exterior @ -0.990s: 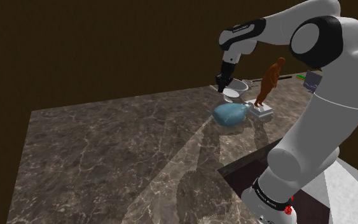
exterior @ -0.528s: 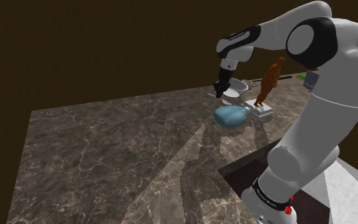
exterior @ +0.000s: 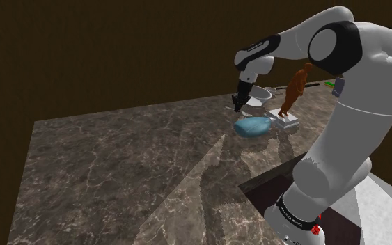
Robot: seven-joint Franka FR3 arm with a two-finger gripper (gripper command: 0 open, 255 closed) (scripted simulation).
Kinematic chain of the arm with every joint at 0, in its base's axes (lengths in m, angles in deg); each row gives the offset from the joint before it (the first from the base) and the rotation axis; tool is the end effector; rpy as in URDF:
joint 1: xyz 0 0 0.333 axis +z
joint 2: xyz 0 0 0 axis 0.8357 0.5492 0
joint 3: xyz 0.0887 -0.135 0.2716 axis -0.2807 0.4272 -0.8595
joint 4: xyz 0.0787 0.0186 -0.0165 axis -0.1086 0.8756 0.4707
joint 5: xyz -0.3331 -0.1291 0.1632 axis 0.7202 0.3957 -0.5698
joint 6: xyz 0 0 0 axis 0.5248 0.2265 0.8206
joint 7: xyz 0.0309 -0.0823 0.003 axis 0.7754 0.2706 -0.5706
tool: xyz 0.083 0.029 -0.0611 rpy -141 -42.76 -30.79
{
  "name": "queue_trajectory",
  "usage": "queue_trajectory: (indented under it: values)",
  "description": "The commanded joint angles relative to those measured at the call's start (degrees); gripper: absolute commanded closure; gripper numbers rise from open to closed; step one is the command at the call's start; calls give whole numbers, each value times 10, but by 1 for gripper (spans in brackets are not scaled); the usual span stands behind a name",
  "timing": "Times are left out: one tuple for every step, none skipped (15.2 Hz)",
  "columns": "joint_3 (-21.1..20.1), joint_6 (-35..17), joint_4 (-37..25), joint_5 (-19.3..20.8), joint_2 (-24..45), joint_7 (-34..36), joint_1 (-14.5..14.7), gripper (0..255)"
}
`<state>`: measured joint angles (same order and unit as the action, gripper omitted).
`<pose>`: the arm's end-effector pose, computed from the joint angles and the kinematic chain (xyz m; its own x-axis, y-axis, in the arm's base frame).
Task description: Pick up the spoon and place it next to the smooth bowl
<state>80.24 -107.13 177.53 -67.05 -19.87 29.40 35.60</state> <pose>0.4763 -0.3098 0.3531 0.9612 -0.2429 -0.1307 -0.2613 -0.9536 -0.1496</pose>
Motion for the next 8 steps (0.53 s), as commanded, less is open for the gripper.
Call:
queue_trajectory:
  values:
    - [0,-2,2,0,6,0,0,255]
    - [0,-2,2,0,6,0,0,255]
    - [0,-2,2,0,6,0,0,255]
    - [0,-2,2,0,6,0,0,255]
    - [0,-2,2,0,6,0,0,255]
    - [0,-2,2,0,6,0,0,255]
    - [0,-1,1,0,6,0,-1,0]
    - [0,-1,2,0,5,1,0,0]
